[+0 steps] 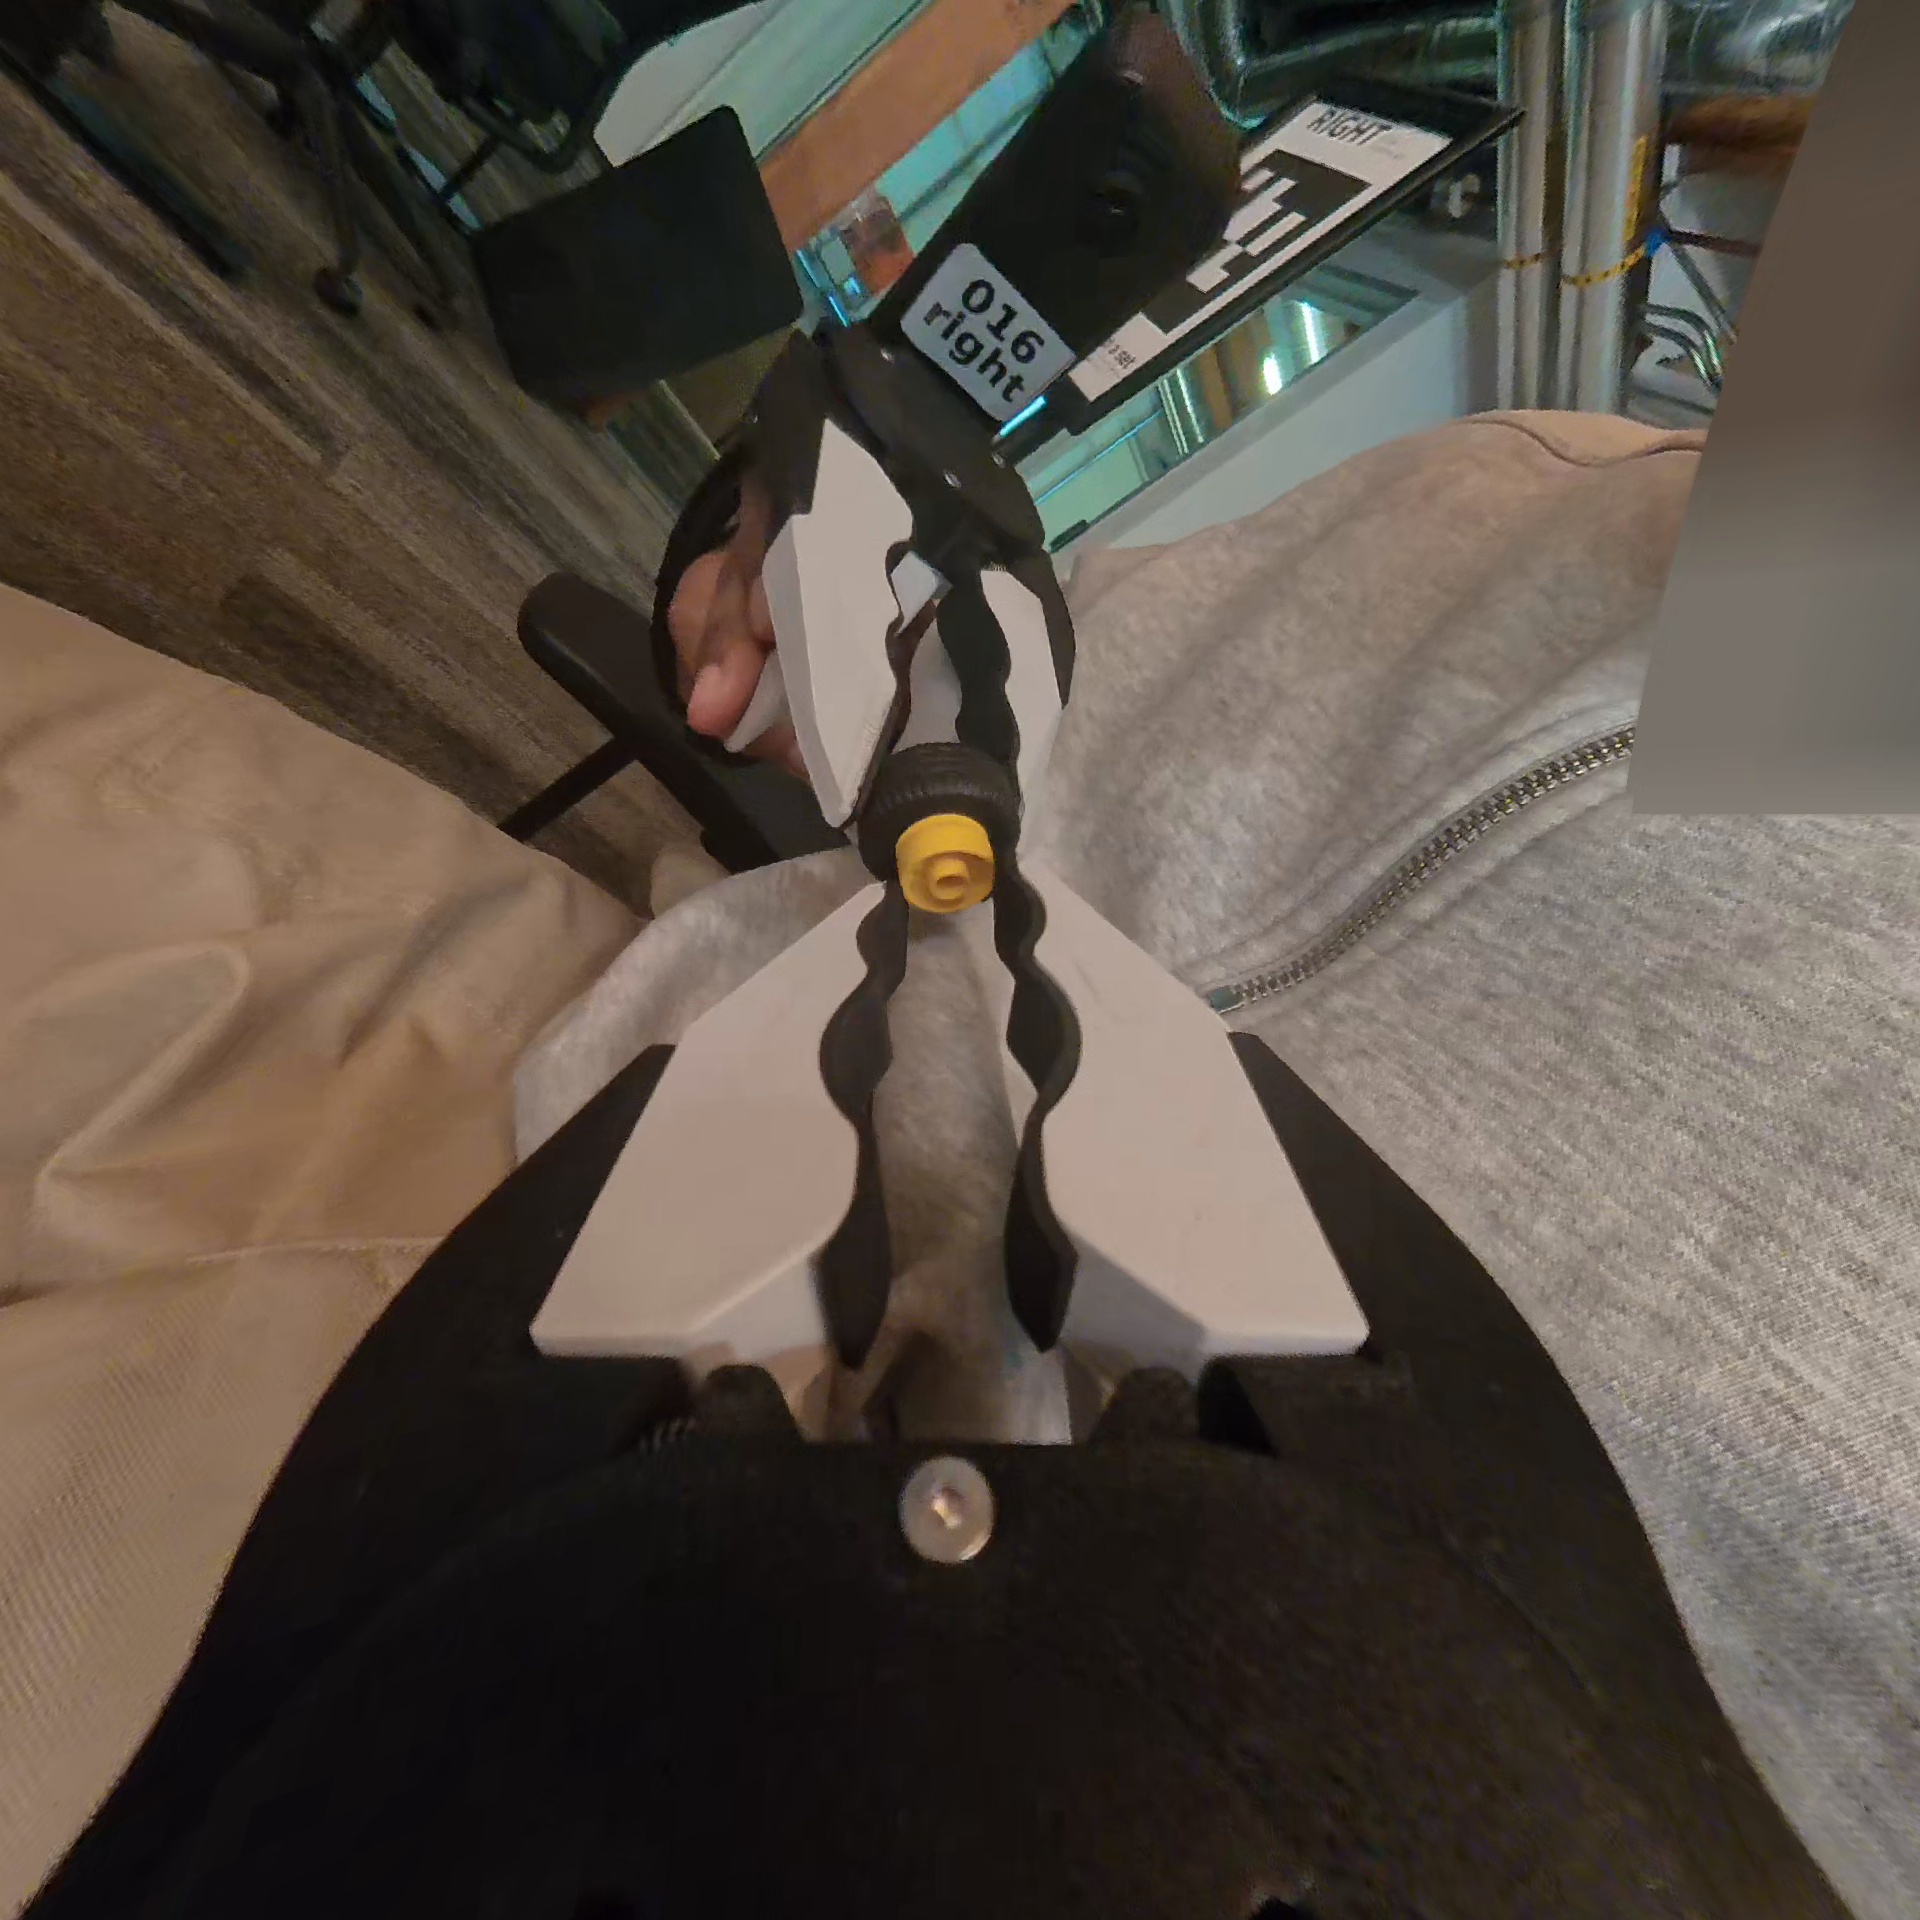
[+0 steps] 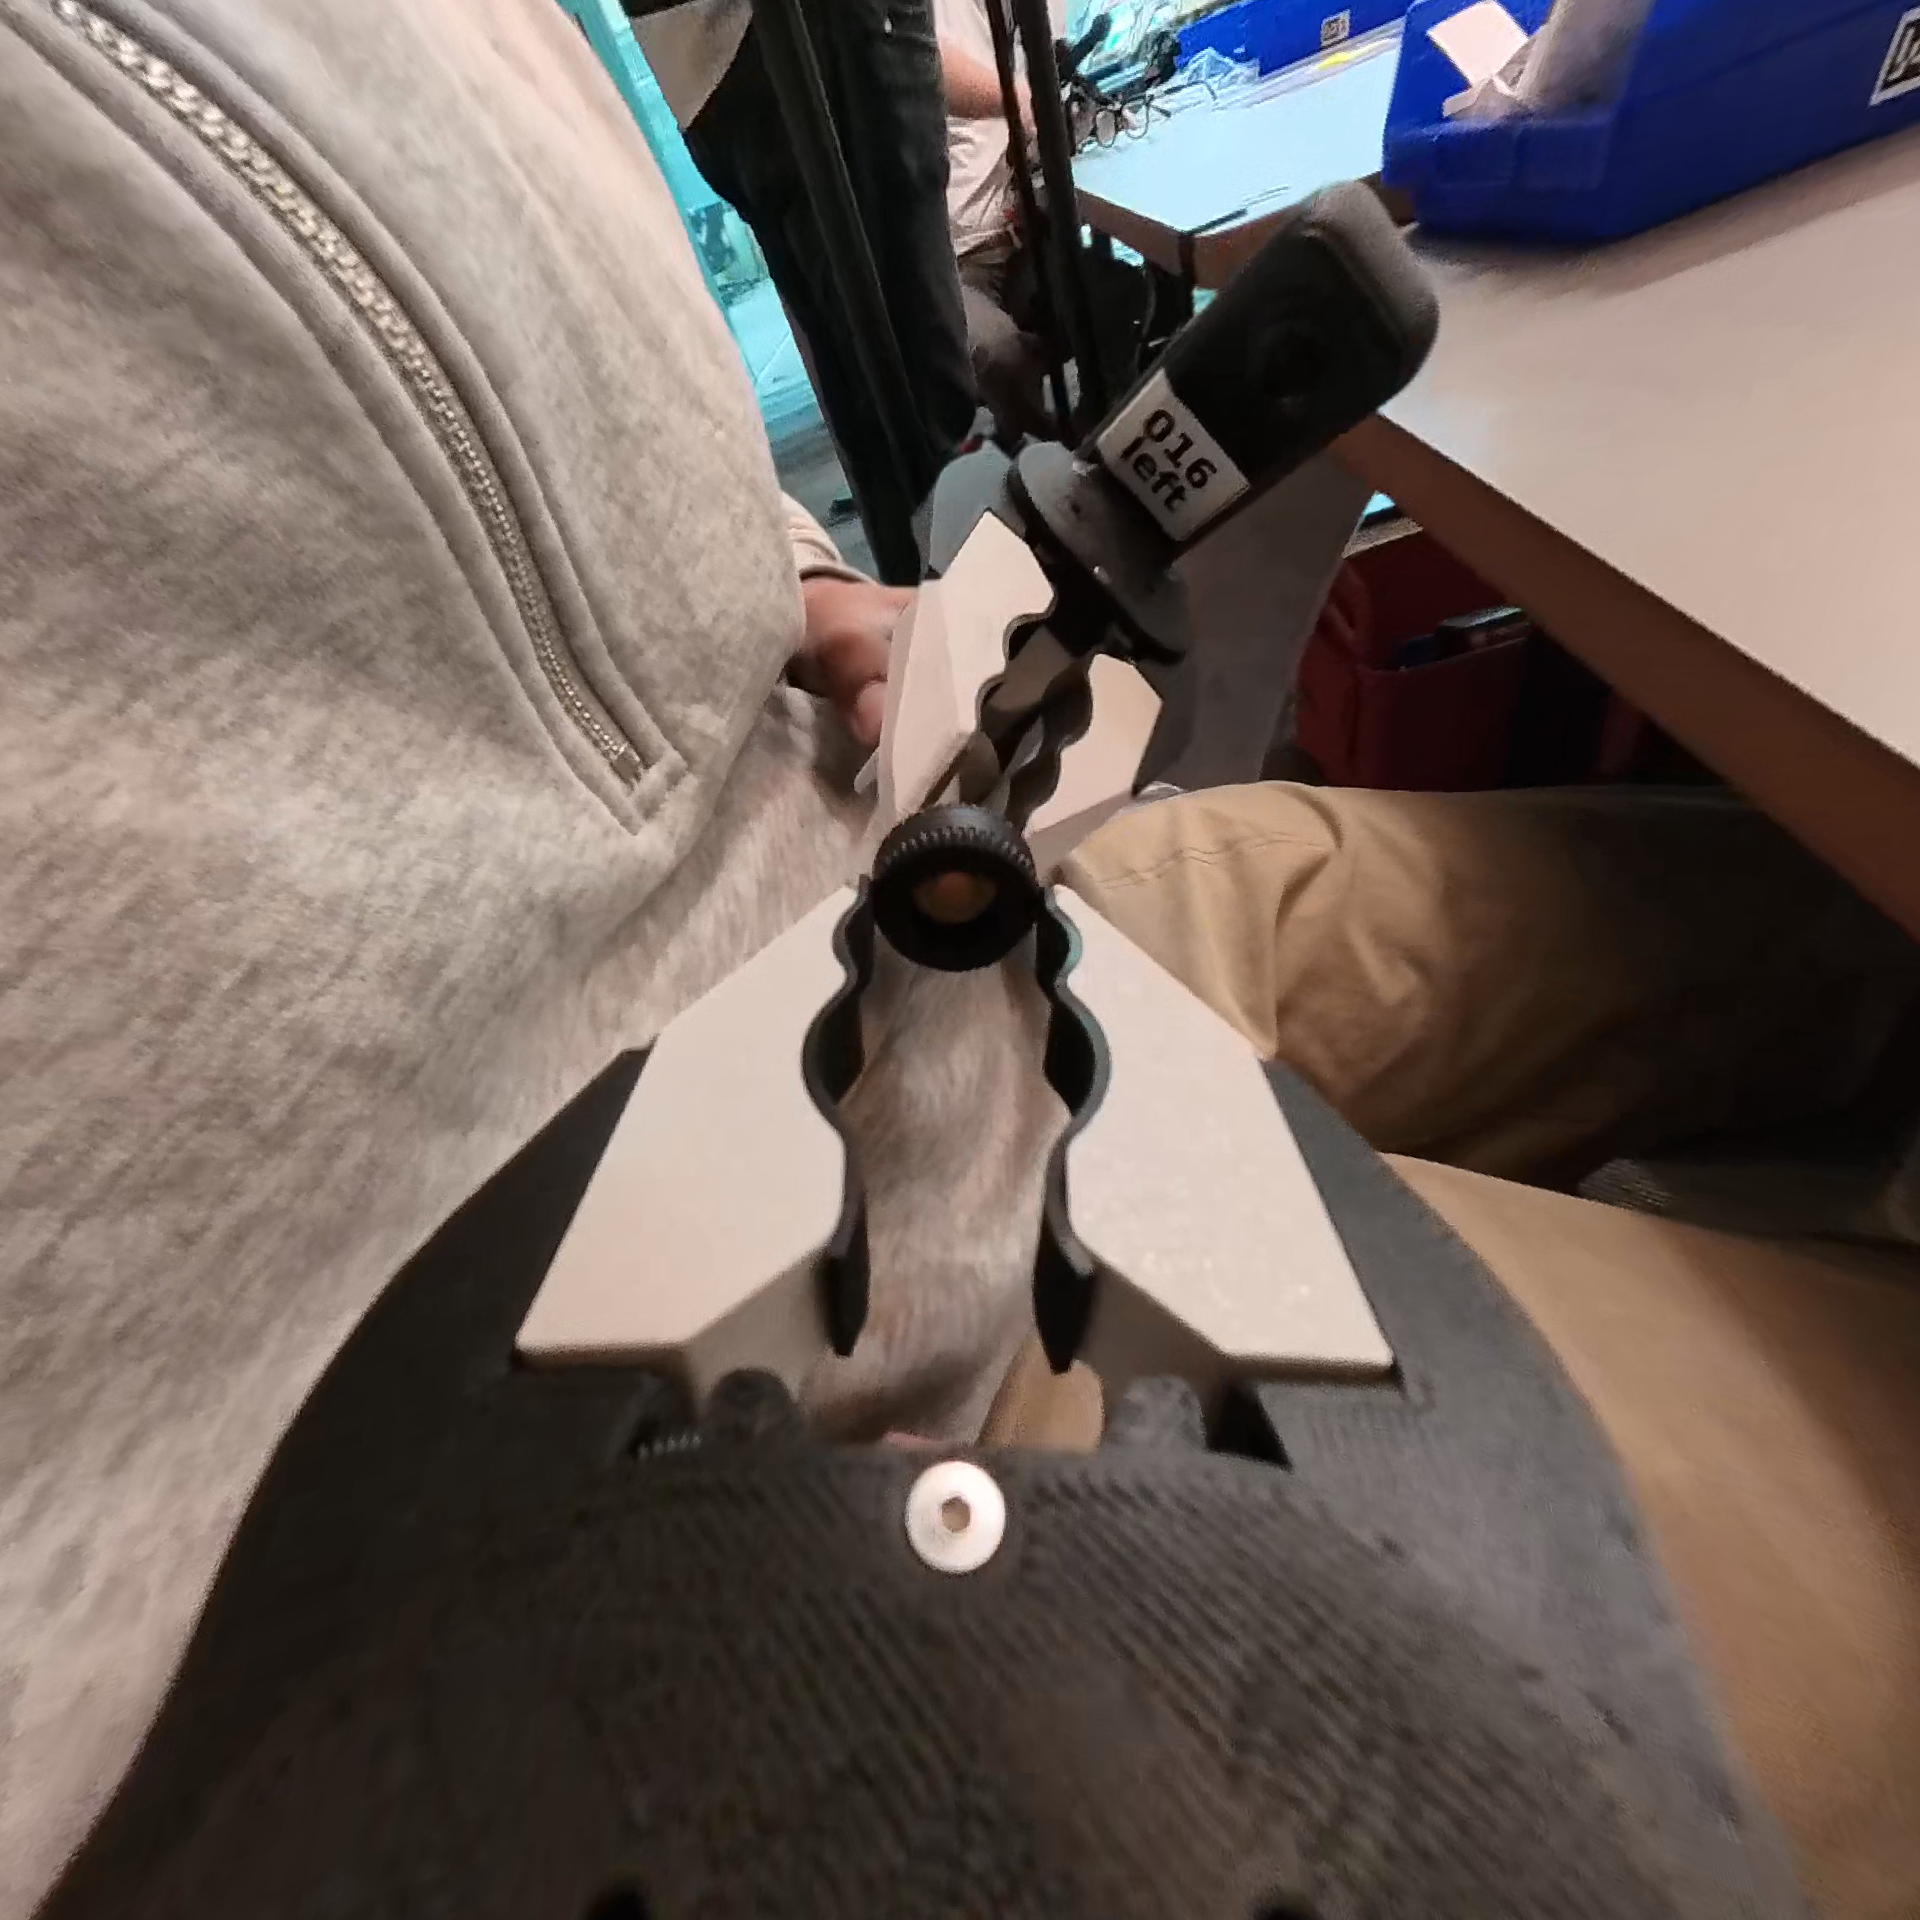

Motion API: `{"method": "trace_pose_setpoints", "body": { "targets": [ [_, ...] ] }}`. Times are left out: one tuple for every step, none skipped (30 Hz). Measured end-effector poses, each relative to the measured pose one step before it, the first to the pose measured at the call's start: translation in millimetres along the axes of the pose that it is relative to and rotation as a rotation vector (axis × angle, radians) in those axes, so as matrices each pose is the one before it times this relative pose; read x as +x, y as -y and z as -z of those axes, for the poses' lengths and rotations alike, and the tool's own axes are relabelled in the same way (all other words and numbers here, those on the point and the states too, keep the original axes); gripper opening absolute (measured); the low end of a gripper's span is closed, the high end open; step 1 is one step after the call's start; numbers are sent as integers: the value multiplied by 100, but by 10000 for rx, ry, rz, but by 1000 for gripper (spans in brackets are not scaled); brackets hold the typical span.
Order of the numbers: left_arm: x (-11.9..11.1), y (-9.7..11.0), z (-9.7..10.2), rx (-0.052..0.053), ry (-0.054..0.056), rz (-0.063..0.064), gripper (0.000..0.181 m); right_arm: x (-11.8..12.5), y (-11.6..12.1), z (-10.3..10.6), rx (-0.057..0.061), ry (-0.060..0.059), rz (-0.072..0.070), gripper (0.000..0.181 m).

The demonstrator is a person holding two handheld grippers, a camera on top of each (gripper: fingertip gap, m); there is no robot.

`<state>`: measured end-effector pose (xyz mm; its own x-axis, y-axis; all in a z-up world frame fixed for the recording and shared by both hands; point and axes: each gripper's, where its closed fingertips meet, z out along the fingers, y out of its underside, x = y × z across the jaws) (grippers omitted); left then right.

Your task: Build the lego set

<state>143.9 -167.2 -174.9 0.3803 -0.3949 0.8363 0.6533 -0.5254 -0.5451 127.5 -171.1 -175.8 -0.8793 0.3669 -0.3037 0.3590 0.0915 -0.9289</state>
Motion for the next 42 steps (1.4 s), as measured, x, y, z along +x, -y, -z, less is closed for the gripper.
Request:
{"method": "trace_pose_setpoints", "body": {
  "targets": [
    [96, -139, -86, -108, -98, 52, 16, -129, -14, 17, -21, 57, 50, 29],
    [92, -88, -71, -65, -117, 81, 16, -113, 24, 18, 22, 60, 3, 29],
    [28, -52, -55, -22, -85, 80, 15, -55, 3, 22, 23, 46, -39, 29],
    [-13, -36, -47, -12, -56, 80, 15, -4, -2, 18, 6, 33, -55, 29],
    [-26, -17, -25, -5, -45, 68, 16, 21, 0, 18, 6, 12, -25, 29],
    [-23, 7, -18, 2, -27, 36, 15, 27, 40, 5, 23, -11, 12, 29],
    [-24, -3, -24, -13, -15, 34, 16, 30, 48, -8, 28, -16, 9, 29],
    [-48, -12, -25, -19, -3, 43, 15, 34, 46, 4, 37, -7, -15, 29],
    [-25, -14, -13, -8, -1, 30, 15, 29, 27, 1, 41, 2, -36, 29],
    [-10, -3, -9, -4, -13, 31, 15, 16, 44, 3, 56, 7, -37, 29],
    [-14, -1, 7, 2, 3, 16, 15, 27, 5, -5, 49, 10, -58, 29],
    [-31, 23, 18, 15, 22, -4, 15, 58, 6, -7, 47, 19, -91, 29],
    [-8, 31, 20, 21, 13, -6, 15, 38, 10, 3, 52, 26, -98, 29],
    [2, 29, 21, 20, 1, -15, 15, 33, 37, 4, 58, 18, -66, 29],
    [14, 41, 23, 25, 3, -24, 15, 35, 32, -14, 49, 0, -31, 29],
    [-2, 33, 34, 24, -10, 3, 15, 28, 29, -10, 32, -10, -13, 29],
    [-17, 55, 38, 41, -9, 31, 15, 75, 25, -15, 12, -39, 4, 29],
    [-70, 102, 60, 73, 18, 52, 15, 125, 18, 1, -9, -97, 39, 29],
    [-115, 141, 86, 100, 37, 70, 16, 181, 0, -2, -32, -129, 59, 29],
    [-73, 102, 86, 80, 10, 67, 16, 140, -10, -28, -43, -85, 43, 29],
    [10, 51, 48, 41, -43, 43, 16, 46, 41, -7, -3, -21, 24, 29],
    [33, 46, 29, 19, -40, 9, 16, 28, 79, -6, 34, 6, -3, 29],
    [39, 75, 29, 32, -10, -32, 16, 37, 79, -13, 60, 4, -24, 29],
    [33, 80, 38, 36, 4, -49, 16, 50, 93, 3, 82, 6, -46, 29],
    [31, 98, 42, 50, 19, -56, 16, 64, 88, 7, 101, 8, -69, 29],
    [4, 100, 45, 58, 40, -46, 16, 57, 68, 0, 106, 10, -91, 29],
    [-28, 66, 42, 48, 48, -24, 16, 54, 52, -13, 102, 5, -91, 29],
    [8, 60, 41, 40, 19, -25, 17, 47, 47, -11, 108, -5, -66, 29],
    [17, 31, 28, 32, 4, -21, 17, 18, 15, -35, 79, -8, -46, 29],
    [-15, 35, 29, 29, 19, -14, 17, 12, -42, -67, 33, -14, -25, 29],
    [-10, -7, 32, 8, 9, -2, 17, -1, 10, -63, 40, -27, 4, 29],
    [14, 35, 30, 31, -16, 4, 17, 17, 23, -29, 35, -30, 18, 29],
    [-24, 21, 29, 25, 1, 15, 17, 15, -13, -24, -11, -28, 6, 29],
    [-4, -1, 24, 14, -14, 26, 17, -16, -14, -30, -40, -3, 2, 29],
    [5, 7, 14, 4, -32, 25, 17, -31, 2, -15, -39, 4, 10, 30],
    [-14, 20, 12, 15, 1, 12, 18, -16, 9, -17, -32, -4, 28, 29],
    [-116, 53, 17, 24, 75, 10, 21, -11, -20, -13, -56, -11, 49, 30],
    [-98, 55, 19, 19, 70, 1, 23, -10, -47, -13, -70, -19, 69, 30],
    [-61, 35, 16, 15, 51, -11, 24, 8, -32, -4, -47, -23, 61, 30],
    [-14, 34, -10, 7, 28, -26, 24, 1, 3, 17, 1, -3, 20, 29],
    [62, 24, -13, 2, -22, -34, 24, -11, 23, 2, 28, 30, -30, 29],
    [92, 5, -6, -7, -37, -43, 21, 11, -38, -16, 19, 27, -52, 29]
  ]
}}
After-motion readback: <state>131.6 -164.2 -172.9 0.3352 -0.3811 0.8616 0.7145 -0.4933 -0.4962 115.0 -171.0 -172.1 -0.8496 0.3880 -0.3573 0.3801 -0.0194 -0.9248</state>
